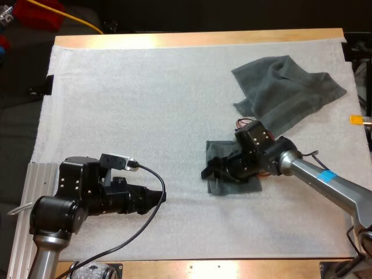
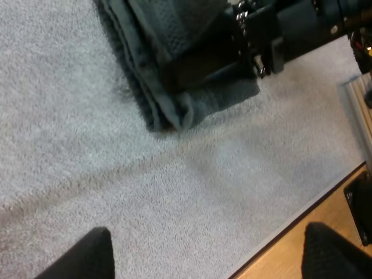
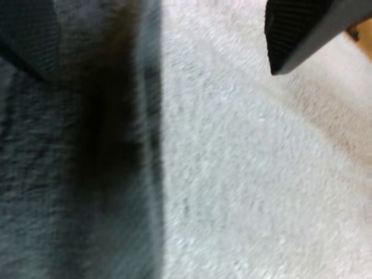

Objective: Pick towel from pile, fold and stack

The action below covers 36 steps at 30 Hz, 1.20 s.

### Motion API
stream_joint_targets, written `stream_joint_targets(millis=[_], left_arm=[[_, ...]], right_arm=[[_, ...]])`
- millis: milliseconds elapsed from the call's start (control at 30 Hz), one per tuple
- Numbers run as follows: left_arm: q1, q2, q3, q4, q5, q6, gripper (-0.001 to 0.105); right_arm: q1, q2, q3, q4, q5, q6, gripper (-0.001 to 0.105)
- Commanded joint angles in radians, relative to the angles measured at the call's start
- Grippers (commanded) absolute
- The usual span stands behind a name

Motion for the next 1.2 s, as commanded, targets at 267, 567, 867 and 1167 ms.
stream_joint_targets(millis=[267,567,867,1167], left_arm=[[-0.004,-0.004,-0.008,0.0,0.007,0.003,0.065],[-0.004,-0.004,-0.008,0.0,0.007,0.003,0.065],[-0.004,-0.004,-0.008,-0.004,0.007,0.023,0.072],[-0.004,-0.002,-0.008,-0.03,0.007,0.023,0.072]], right_arm=[[0.046,-0.008,-0.006,-0.02,-0.017,-0.002,0.071],[0.046,-0.086,-0.006,0.02,0.102,-0.028,0.071],[0.046,-0.227,-0.006,0.178,0.341,-0.1,0.071],[0.046,-0.352,-0.006,0.27,0.361,-0.117,0.071]])
